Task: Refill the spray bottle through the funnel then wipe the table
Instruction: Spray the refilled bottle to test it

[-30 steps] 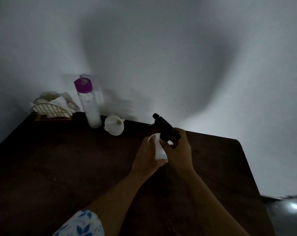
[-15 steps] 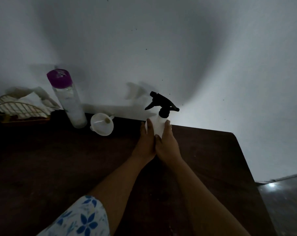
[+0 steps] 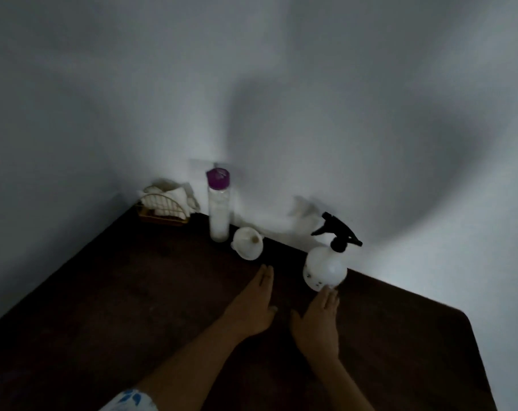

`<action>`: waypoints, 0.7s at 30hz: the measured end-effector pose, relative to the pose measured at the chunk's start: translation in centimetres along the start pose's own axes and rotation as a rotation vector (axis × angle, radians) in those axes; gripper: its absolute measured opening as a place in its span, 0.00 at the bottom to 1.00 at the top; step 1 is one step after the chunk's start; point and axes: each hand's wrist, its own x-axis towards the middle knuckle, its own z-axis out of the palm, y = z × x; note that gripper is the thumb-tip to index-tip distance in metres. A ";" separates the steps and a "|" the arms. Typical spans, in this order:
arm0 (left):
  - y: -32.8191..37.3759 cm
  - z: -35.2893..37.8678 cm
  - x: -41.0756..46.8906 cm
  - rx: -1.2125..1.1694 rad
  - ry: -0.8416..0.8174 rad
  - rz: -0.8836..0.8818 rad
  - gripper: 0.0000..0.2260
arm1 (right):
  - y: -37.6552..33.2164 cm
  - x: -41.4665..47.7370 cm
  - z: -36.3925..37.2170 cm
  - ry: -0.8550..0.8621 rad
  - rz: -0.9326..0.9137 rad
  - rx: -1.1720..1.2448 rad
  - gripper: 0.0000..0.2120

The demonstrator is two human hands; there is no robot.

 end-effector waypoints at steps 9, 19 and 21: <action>-2.2 -4.7 -11.7 0.185 0.337 -0.195 0.31 | -6.8 -6.8 1.1 -0.267 -0.475 -0.252 0.47; -8.8 -8.5 -14.8 -0.045 0.288 -0.294 0.35 | -14.3 -9.3 4.3 -0.266 -0.695 -0.256 0.39; -11.2 -9.3 -14.4 -0.045 0.246 -0.282 0.35 | -15.9 -8.5 5.4 -0.220 -0.685 -0.164 0.26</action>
